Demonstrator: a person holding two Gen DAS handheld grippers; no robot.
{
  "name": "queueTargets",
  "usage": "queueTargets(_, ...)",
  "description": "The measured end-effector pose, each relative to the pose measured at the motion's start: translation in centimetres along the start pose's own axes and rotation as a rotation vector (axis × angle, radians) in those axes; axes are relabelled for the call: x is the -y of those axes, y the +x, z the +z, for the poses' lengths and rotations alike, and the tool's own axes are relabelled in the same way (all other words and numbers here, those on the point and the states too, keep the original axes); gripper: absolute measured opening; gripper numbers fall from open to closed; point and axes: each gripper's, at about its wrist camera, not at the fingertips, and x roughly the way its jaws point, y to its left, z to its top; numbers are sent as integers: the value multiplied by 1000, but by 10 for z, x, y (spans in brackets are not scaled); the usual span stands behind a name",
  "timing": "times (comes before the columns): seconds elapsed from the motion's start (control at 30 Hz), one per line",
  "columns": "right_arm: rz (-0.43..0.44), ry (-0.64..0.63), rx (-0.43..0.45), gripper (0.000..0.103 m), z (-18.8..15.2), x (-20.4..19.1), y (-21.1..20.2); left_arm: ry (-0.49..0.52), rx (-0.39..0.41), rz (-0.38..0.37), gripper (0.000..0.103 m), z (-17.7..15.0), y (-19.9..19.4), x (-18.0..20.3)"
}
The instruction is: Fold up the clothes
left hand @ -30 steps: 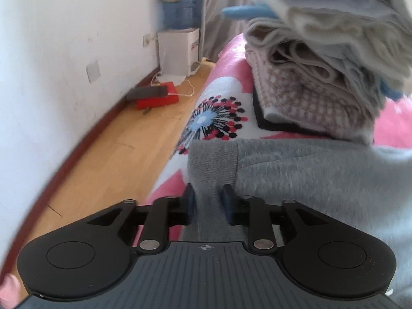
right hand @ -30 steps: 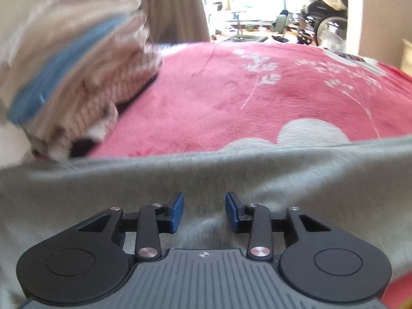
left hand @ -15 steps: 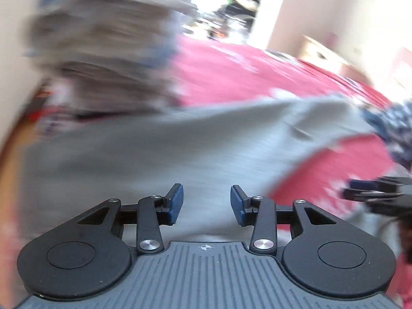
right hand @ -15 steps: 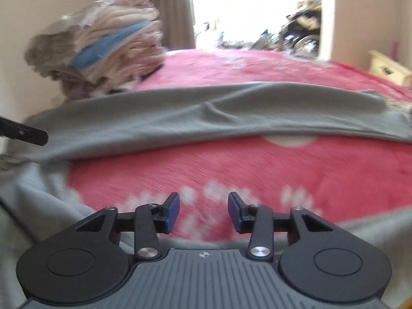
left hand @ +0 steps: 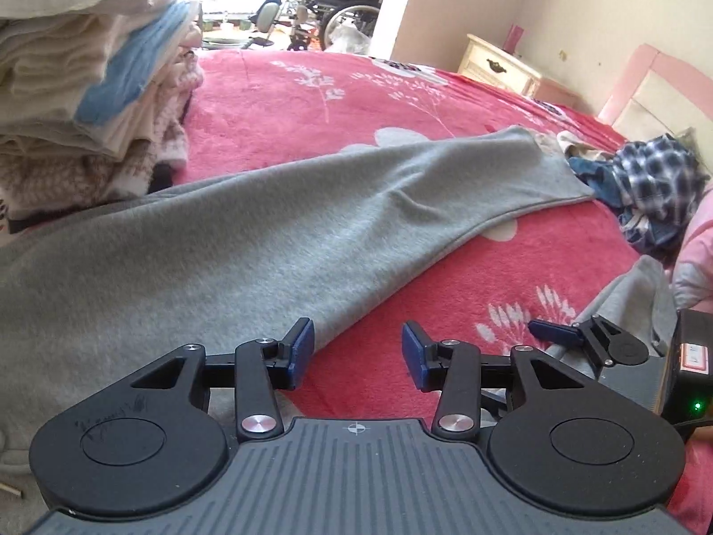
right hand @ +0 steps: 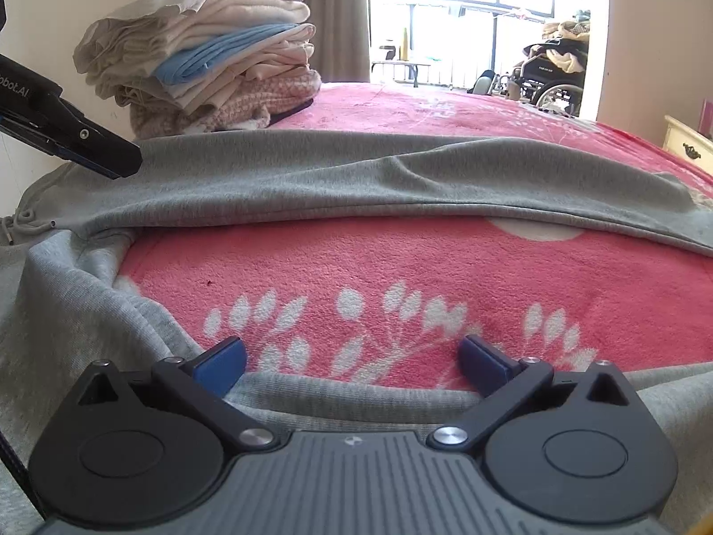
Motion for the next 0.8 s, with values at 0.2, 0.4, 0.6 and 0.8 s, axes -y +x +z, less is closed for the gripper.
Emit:
queueTargets(0.2,0,-1,1,103,-1,1,-3,-30,-26,6,46,1,8,-5)
queueTargets(0.4,0,-1,1,103,-1,1,-3,-32,-36,-4,47,0,9,-4)
queueTargets(0.6,0,-1,0,103,-1,1,-3,-55,-30,0,49,-4,7,-10)
queueTargets(0.8,0,-1,-2,103,-1,0,-3,-69,-16,-1,49,-2,1,-14)
